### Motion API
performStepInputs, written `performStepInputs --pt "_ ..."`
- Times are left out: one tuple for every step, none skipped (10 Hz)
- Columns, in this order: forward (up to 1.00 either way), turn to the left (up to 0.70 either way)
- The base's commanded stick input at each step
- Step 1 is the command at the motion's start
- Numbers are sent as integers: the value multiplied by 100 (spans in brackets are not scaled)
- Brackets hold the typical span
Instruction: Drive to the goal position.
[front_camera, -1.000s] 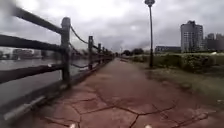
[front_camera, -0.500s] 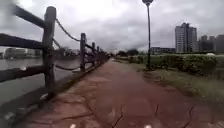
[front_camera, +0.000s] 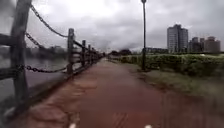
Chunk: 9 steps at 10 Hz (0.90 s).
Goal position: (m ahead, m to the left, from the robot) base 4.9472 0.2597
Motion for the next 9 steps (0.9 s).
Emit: performStepInputs --pt "85 1" --pt "85 0" --pt "85 -4" --pt "85 -6" --pt "85 -18" --pt "85 -32" --pt "85 -8" --pt "85 1" --pt "85 1"
